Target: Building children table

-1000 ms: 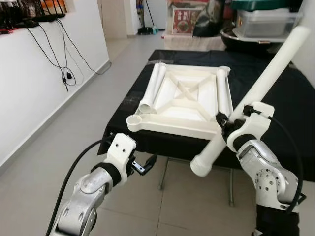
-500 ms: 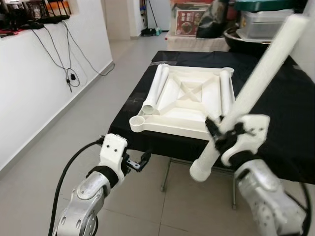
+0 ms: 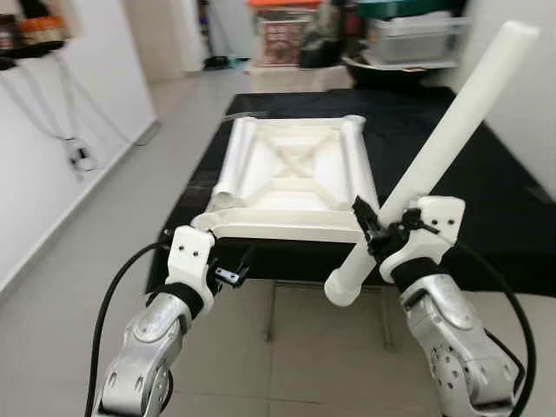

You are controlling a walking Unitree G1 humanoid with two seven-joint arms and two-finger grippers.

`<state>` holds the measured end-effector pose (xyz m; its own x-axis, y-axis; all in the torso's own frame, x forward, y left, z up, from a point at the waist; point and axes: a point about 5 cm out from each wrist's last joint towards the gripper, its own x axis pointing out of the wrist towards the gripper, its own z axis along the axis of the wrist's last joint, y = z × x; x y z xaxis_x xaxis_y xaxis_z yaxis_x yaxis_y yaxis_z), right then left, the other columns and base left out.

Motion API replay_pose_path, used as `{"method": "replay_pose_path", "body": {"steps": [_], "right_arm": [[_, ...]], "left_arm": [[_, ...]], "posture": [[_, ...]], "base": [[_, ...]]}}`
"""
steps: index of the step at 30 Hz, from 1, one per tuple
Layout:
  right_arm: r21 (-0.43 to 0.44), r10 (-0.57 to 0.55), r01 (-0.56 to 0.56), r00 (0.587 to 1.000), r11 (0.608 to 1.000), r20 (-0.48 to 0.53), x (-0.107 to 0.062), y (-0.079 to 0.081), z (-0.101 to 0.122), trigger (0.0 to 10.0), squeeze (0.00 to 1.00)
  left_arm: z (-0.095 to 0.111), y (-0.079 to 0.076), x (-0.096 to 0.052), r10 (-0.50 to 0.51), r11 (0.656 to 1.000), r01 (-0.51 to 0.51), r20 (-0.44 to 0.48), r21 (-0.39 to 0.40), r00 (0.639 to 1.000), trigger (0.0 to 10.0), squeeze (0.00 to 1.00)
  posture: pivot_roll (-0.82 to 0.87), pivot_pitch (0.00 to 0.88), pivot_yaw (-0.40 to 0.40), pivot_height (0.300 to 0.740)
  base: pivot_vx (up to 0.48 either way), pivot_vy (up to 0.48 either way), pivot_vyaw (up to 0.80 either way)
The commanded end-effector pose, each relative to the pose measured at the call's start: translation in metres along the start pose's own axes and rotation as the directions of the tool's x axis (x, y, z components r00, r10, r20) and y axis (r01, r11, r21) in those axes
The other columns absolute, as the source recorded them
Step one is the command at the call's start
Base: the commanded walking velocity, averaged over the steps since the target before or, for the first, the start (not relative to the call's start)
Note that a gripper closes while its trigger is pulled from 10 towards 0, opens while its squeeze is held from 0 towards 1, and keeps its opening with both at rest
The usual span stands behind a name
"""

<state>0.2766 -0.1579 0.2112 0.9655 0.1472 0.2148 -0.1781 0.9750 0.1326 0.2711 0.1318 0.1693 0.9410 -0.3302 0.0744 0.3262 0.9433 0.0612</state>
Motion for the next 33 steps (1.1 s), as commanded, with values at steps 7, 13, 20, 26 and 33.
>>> {"method": "replay_pose_path", "body": {"steps": [7, 13, 20, 26, 33], "right_arm": [[-0.006, 0.030, -0.030, 0.999, 1.000, 0.012, 0.004, 0.005, -0.003, 10.0, 0.00], [-0.002, 0.038, -0.038, 0.999, 0.999, 0.030, 0.010, 0.008, -0.001, 10.0, 0.00], [-0.002, 0.064, -0.064, 0.997, 0.998, 0.049, 0.018, 0.013, 0.002, 10.0, 0.00], [-0.048, 0.106, -0.102, 0.990, 0.994, 0.091, 0.026, 0.015, 0.010, 10.0, 0.00], [-0.062, 0.140, -0.134, 0.984, 0.989, 0.112, 0.033, 0.020, 0.013, 10.0, 0.00]], "left_arm": [[-0.008, -0.006, -0.002, -0.018, 1.000, 0.019, -0.027, 0.021, 0.999, 10.0, 0.00], [-0.006, -0.005, 0.000, -0.014, 1.000, 0.014, -0.014, 0.018, 1.000, 10.0, 0.00], [-0.004, -0.003, 0.001, -0.003, 1.000, 0.003, 0.008, 0.012, 1.000, 10.0, 0.00], [-0.001, 0.002, 0.003, 0.028, 1.000, -0.028, 0.037, -0.010, 0.999, 10.0, 0.00], [0.002, 0.005, 0.003, 0.038, 0.999, -0.036, 0.063, -0.025, 0.997, 10.0, 0.00]], "posture": [[-0.03, 0.000, 0.015, 0.740], [-0.03, 0.000, 0.018, 0.740], [-0.04, 0.000, 0.024, 0.740], [-0.04, 0.000, 0.013, 0.740], [-0.03, 0.000, 0.008, 0.740]], "base": [[0.000, 0.000, -0.80], [0.000, 0.000, -0.20], [0.000, 0.000, -0.77], [0.000, 0.000, -0.56], [0.229, 0.000, 0.00]]}}
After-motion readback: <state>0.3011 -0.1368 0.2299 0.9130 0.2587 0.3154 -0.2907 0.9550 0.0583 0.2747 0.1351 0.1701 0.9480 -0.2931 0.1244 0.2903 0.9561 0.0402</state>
